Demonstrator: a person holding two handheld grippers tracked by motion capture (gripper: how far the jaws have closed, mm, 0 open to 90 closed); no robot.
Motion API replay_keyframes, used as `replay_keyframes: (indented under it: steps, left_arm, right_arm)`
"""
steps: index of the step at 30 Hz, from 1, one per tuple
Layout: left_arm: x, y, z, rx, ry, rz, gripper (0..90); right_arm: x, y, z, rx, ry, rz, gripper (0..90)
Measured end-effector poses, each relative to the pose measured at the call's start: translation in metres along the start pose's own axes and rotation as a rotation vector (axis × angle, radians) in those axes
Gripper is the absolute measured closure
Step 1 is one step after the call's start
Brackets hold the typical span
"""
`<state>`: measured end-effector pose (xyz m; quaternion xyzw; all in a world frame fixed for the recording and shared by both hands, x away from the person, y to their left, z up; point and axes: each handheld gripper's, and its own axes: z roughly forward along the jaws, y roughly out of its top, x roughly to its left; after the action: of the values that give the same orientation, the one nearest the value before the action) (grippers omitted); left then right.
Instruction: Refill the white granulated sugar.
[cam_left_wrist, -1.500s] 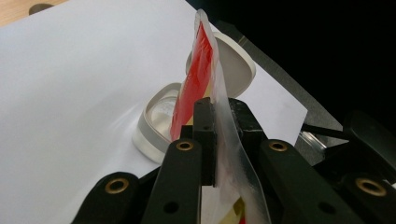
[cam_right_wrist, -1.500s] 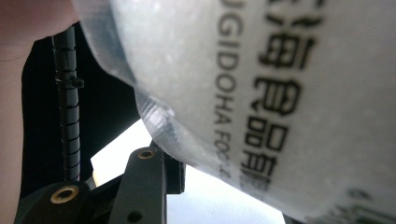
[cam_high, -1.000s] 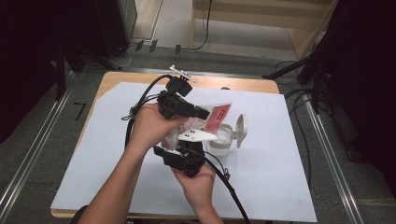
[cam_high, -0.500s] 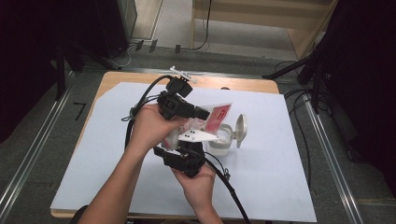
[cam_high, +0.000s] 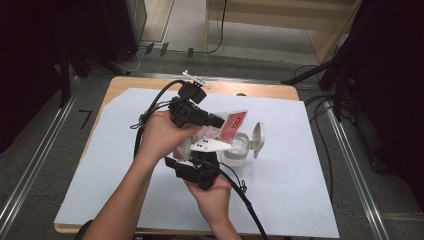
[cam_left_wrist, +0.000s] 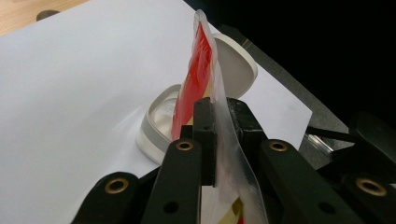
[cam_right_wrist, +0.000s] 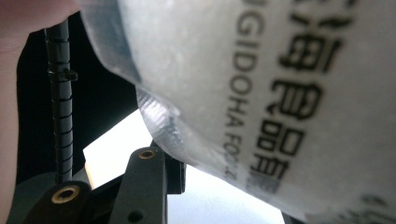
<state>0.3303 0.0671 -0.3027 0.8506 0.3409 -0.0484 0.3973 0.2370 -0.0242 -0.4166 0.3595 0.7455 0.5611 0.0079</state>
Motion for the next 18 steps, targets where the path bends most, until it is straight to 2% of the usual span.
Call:
replay_keyframes:
  steps: [9, 11, 18]
  left_arm:
    - [0.0008, 0.0004, -0.0004, 0.006, 0.001, -0.002, 83.5]
    - [0.0014, 0.0003, 0.0001, -0.001, -0.005, -0.007, 83.5]
    - [0.0007, 0.0007, -0.0003, 0.008, -0.005, -0.005, 83.5]
  right_arm:
    - [0.0006, 0.0008, -0.0012, 0.014, -0.003, -0.013, 63.4]
    - [0.0016, 0.0011, -0.0009, 0.021, -0.018, -0.026, 63.8]
    - [0.0023, 0.0006, -0.0006, 0.011, -0.024, -0.020, 64.0]
